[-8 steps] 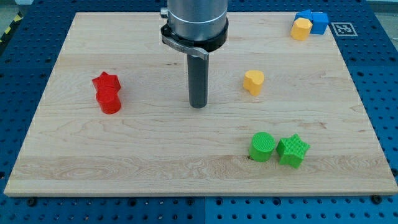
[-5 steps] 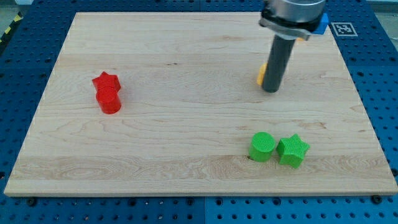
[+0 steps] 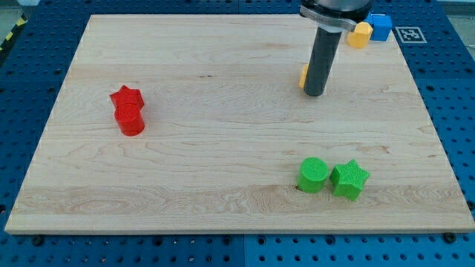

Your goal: Move the yellow heart to the left of yellow hexagon

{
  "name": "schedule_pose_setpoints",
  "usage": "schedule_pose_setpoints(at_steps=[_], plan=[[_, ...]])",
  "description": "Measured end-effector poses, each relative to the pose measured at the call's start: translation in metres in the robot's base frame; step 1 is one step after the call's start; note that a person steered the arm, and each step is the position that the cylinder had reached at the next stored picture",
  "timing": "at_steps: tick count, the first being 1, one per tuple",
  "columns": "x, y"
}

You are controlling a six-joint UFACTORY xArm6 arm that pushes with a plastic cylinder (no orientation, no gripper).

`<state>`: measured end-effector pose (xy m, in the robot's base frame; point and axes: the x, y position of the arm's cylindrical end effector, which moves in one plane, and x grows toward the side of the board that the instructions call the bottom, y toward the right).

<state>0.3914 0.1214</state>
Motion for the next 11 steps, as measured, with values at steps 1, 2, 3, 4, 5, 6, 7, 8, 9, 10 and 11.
schedule_pose_setpoints(at_steps=[1,2,3,4,5,6,7,8,9,10,11], plan=[[-0.013,0.000],[-0.026,0.000],[-0.040,-0.003],[-0.052,-0.018],[-0.065,-0.041],[-0.068,-0.041],[-0.068,-0.038],[-0.068,-0.027],[-0.069,-0.007],[-0.069,0.014],[-0.069,0.036]])
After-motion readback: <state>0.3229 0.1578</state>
